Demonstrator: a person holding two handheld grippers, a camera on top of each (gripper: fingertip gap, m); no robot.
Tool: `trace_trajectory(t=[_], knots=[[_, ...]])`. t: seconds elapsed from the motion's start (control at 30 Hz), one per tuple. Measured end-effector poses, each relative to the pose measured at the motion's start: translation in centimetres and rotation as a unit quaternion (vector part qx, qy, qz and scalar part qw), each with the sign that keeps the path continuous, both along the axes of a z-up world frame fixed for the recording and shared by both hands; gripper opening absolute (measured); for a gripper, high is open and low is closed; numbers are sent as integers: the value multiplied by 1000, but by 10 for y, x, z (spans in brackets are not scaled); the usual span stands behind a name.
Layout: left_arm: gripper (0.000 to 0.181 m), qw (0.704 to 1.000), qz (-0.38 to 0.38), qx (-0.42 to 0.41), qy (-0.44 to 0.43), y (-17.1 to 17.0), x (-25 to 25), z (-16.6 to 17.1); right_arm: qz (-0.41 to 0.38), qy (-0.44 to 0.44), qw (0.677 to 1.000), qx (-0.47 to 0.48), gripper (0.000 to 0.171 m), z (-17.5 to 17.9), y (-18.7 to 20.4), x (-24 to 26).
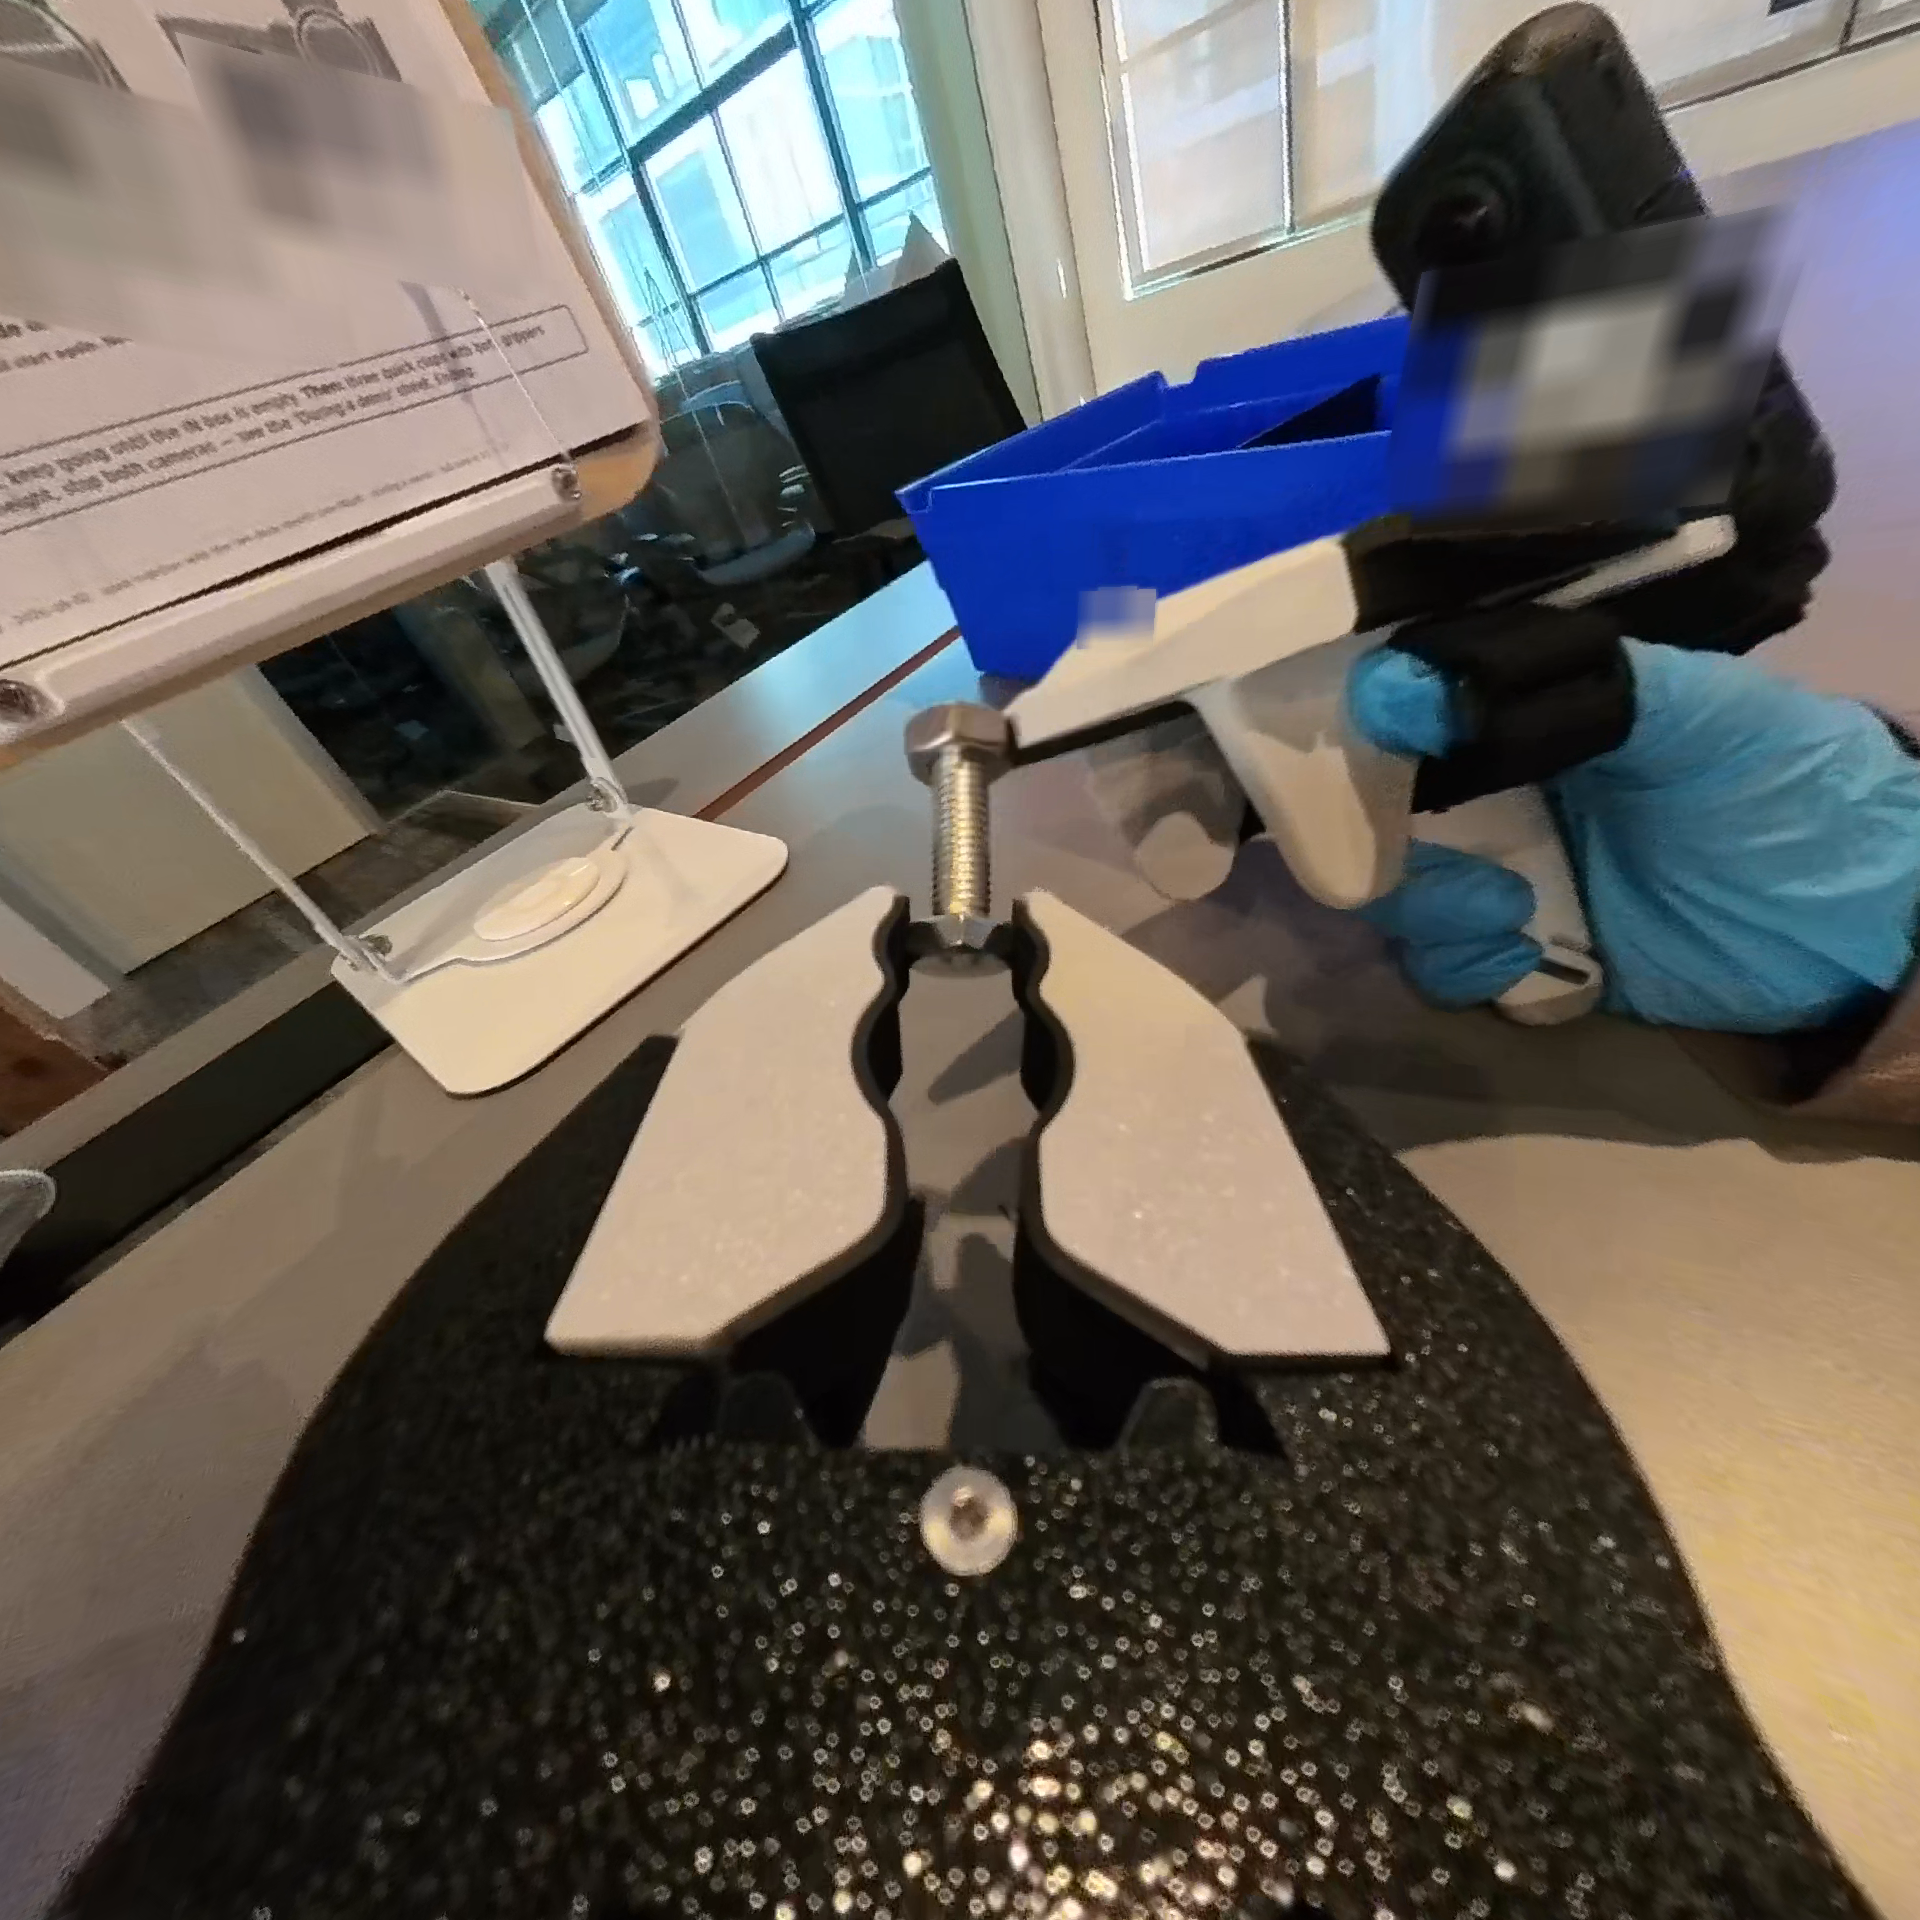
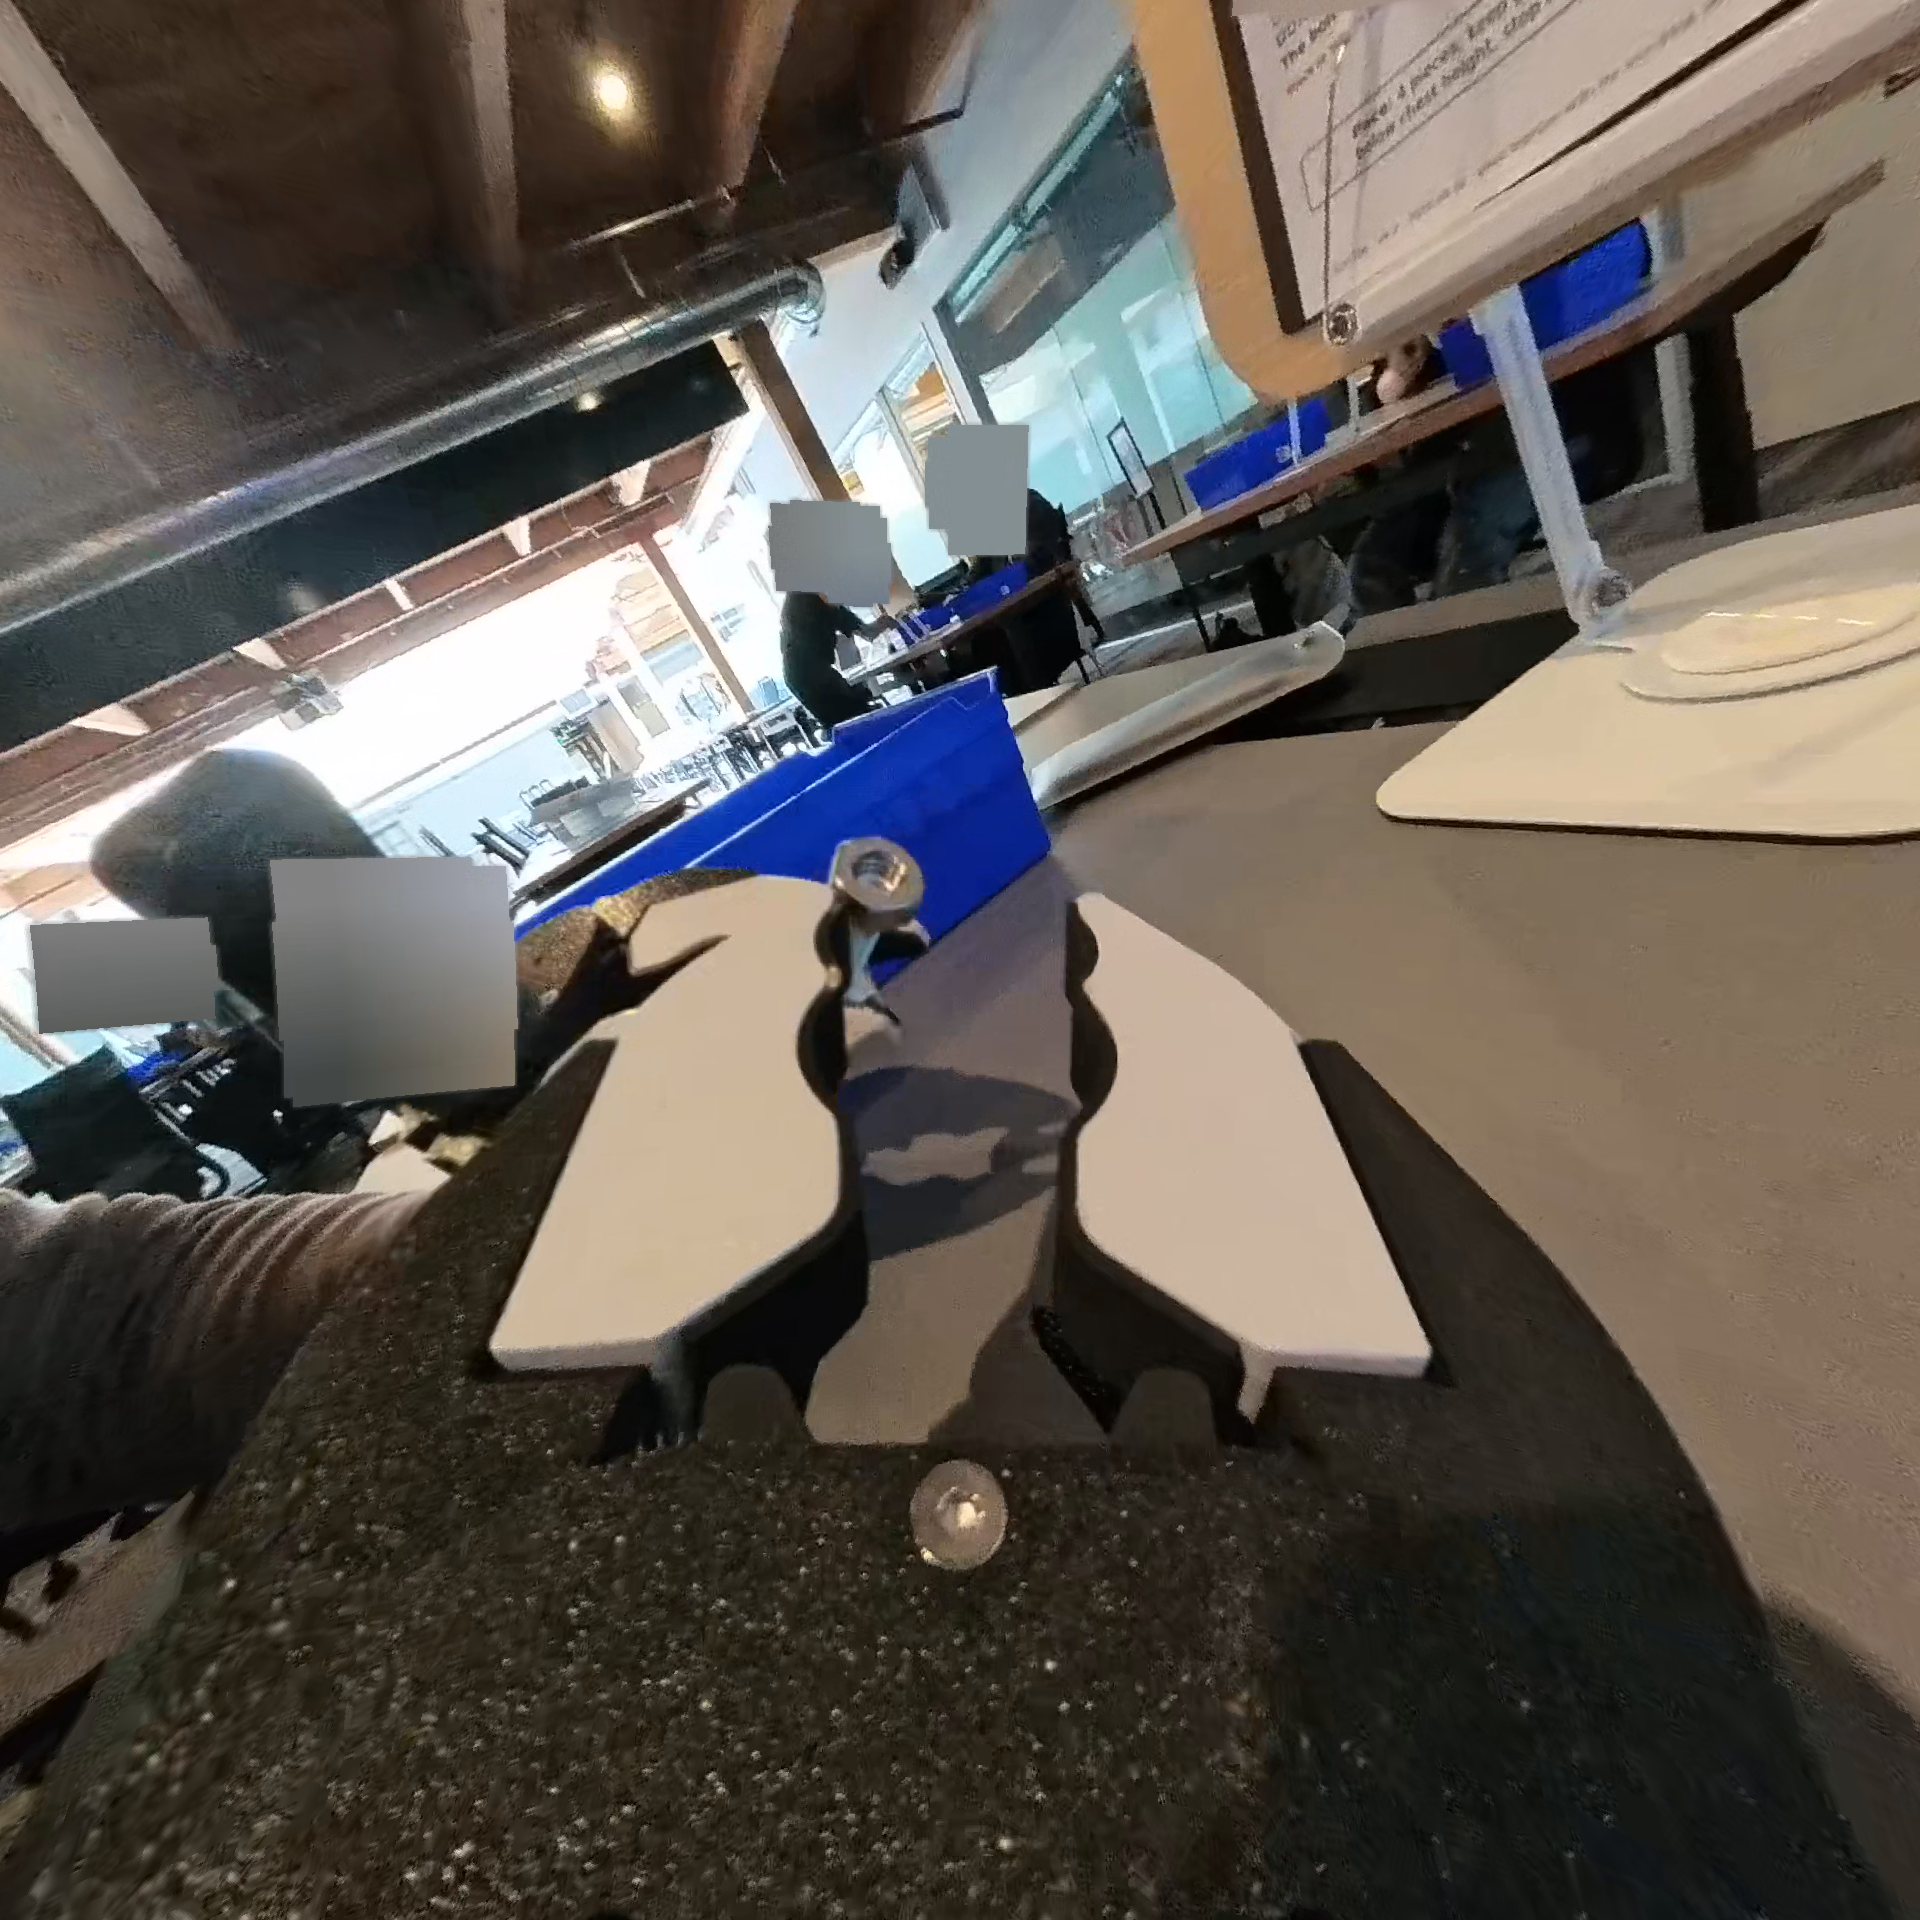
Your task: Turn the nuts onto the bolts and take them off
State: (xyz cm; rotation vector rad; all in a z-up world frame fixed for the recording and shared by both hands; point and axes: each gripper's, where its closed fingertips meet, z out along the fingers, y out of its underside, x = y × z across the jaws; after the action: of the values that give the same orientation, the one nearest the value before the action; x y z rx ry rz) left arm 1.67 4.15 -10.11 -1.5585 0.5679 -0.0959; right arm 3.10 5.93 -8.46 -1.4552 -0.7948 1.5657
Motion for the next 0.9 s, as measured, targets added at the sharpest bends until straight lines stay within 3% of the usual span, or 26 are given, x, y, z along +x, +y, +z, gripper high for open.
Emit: trace_trajectory(t=[0.07, 0.3, 0.47, 0.63, 0.77, 0.9], knots=[[18, 1000, -4, -3, -21, 0, -2, 1, -18, -8, 1000, 5, 31, -2, 4, 2], [18, 1000, -11, -6, -3, 0, 3, -2, 18, 20, 1000, 8, 43, 6, -7, -1], [18, 1000, -11, -5, -22, -1, -1, 1, -18, 1, 1000, 2, 29, 0, 4, 3], [18, 999, -26, 11, 25, -4, 11, -1, 58, 38, 997, -24, 35, 9, -14, 0], [18, 999, -33, 18, 40, -6, 15, -1, 94, 46, 994, -44, 17, 11, -20, 0], [18, 997, -65, 28, 26, -13, 21, 4, 129, 22, 991, 40, 17, 17, -30, 4]])
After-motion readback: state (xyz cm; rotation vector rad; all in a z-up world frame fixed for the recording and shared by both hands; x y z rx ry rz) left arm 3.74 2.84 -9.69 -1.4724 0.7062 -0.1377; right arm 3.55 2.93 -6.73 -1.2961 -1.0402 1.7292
